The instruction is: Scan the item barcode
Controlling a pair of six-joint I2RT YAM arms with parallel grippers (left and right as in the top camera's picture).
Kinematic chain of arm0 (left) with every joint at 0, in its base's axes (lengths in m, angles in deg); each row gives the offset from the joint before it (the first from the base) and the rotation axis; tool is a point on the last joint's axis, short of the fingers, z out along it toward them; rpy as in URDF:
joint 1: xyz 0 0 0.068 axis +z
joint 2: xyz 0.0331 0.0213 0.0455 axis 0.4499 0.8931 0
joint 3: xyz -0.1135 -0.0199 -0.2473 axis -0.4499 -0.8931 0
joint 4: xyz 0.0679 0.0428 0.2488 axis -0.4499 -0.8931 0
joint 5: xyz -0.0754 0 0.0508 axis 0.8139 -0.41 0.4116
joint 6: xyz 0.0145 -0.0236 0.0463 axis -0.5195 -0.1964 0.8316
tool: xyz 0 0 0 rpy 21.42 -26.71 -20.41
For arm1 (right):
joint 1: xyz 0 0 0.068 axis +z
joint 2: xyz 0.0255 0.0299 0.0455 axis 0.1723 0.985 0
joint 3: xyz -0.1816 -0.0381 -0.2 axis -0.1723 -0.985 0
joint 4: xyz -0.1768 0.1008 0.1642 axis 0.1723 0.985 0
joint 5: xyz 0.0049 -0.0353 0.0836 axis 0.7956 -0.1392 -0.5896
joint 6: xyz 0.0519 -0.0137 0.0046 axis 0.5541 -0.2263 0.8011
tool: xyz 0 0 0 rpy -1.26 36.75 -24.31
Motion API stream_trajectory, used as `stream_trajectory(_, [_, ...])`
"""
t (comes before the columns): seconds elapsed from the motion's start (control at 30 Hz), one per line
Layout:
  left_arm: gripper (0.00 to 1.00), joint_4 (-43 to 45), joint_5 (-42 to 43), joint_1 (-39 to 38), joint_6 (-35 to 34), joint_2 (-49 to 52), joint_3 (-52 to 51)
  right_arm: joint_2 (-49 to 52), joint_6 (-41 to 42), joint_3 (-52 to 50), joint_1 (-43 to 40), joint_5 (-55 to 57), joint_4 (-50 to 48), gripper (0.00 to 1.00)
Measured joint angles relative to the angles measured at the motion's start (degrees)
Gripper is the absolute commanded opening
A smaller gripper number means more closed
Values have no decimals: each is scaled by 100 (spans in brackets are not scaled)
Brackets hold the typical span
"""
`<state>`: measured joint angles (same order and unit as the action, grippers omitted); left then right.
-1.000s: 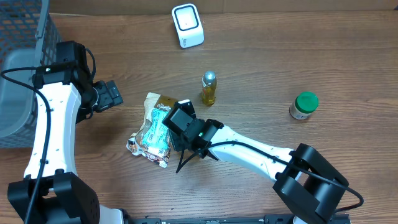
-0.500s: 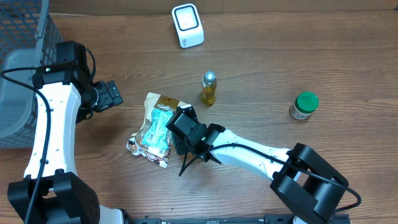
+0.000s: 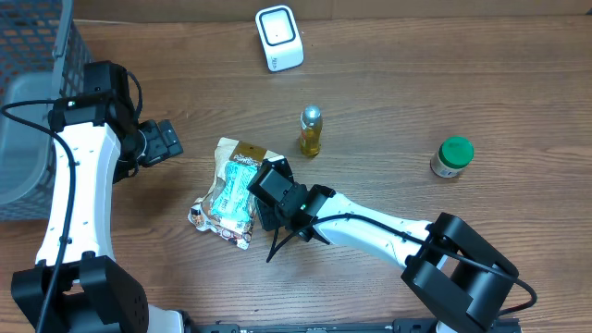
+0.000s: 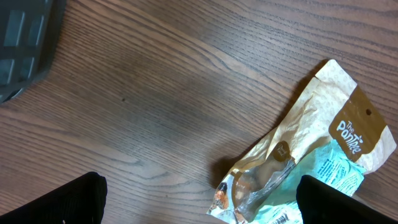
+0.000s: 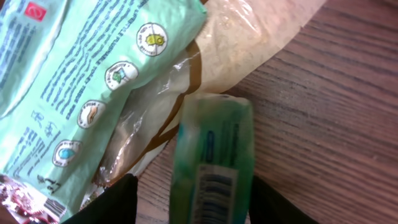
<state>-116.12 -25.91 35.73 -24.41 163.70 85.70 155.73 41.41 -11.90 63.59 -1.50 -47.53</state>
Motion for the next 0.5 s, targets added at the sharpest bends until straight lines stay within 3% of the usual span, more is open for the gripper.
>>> stream_trajectory(0.03, [100, 2, 0, 0, 0, 0, 0, 0, -26, 0, 0, 2, -20, 26])
stream_trajectory(0.07, [100, 2, -2, 0, 0, 0, 0, 0, -28, 0, 0, 0, -37, 18])
stream_trajectory(0.13, [100, 2, -2, 0, 0, 0, 0, 0, -2, -2, 0, 4, -61, 13])
stream_trajectory(0.17, [100, 2, -2, 0, 0, 0, 0, 0, 20, -2, 0, 4, -63, 19])
stream_trajectory(0.23, [100, 0, 2, 0, 0, 0, 0, 0, 72, -4, 0, -2, -70, 58])
stream_trajectory(0.33, [100, 2, 0, 0, 0, 0, 0, 0, 13, -4, 0, 9, -107, 63])
stream_trajectory(0.5, [100, 0, 0, 0, 0, 0, 0, 0, -4, -4, 0, 188, -409, 61])
